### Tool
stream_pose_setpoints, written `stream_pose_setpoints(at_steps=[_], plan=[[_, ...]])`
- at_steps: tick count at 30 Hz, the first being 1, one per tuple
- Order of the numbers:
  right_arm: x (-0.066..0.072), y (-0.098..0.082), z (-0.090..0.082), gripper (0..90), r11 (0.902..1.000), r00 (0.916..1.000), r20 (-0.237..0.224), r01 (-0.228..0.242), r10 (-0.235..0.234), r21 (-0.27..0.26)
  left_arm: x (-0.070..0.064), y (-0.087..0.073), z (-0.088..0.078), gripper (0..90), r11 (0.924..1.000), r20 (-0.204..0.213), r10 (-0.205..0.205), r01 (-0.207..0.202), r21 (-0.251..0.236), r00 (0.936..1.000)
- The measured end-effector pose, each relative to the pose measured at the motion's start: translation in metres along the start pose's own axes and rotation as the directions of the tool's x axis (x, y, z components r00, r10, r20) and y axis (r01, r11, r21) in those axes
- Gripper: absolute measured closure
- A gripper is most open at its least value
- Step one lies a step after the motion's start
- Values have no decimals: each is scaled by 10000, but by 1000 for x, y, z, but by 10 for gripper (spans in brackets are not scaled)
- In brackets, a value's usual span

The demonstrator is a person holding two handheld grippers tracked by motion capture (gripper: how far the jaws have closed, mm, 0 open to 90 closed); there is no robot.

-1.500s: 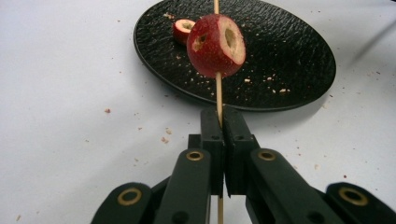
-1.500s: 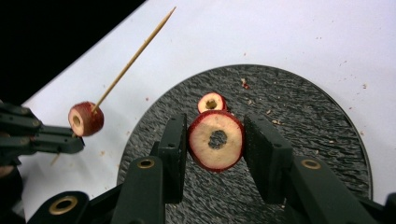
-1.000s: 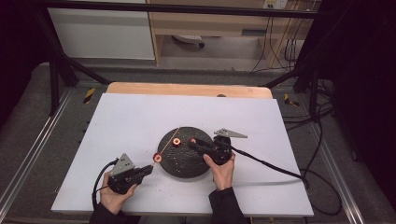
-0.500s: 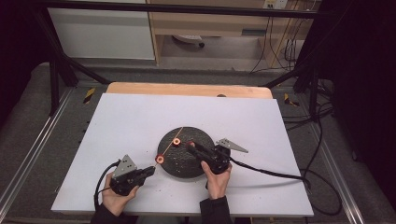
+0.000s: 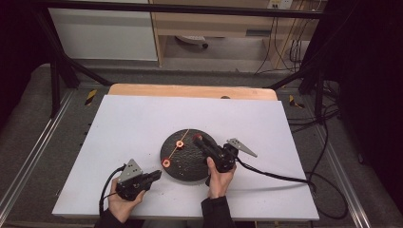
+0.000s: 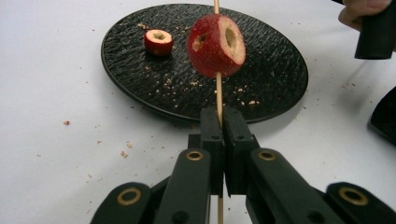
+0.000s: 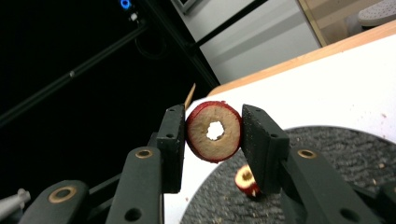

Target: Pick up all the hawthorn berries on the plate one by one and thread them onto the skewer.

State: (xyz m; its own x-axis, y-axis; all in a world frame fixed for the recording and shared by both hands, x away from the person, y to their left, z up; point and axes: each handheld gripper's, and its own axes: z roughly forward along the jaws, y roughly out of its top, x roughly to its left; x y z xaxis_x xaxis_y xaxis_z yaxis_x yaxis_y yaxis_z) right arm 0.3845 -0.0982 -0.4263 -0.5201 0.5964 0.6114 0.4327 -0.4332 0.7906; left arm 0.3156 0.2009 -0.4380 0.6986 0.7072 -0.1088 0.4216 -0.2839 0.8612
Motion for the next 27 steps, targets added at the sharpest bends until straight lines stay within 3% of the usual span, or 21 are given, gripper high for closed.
stream_pose_setpoints(at_steps=[4,11,18,27], plan=[[0,5,2,619,9990,9999,11,-122,123,-423,-1,0,1,875,10000,4,-11,11,-16,10000],[-2,11,4,618,9974,9998,-105,-154,147,-703,-4,0,3,875,10000,-17,68,-68,21,10000],[-4,18,6,619,9896,9990,-126,-436,423,-1374,-8,1,4,875,9998,-8,175,-175,12,9998],[-9,22,6,618,9842,9972,-144,-752,739,-1602,-13,2,7,876,9996,102,247,-246,-109,9996]])
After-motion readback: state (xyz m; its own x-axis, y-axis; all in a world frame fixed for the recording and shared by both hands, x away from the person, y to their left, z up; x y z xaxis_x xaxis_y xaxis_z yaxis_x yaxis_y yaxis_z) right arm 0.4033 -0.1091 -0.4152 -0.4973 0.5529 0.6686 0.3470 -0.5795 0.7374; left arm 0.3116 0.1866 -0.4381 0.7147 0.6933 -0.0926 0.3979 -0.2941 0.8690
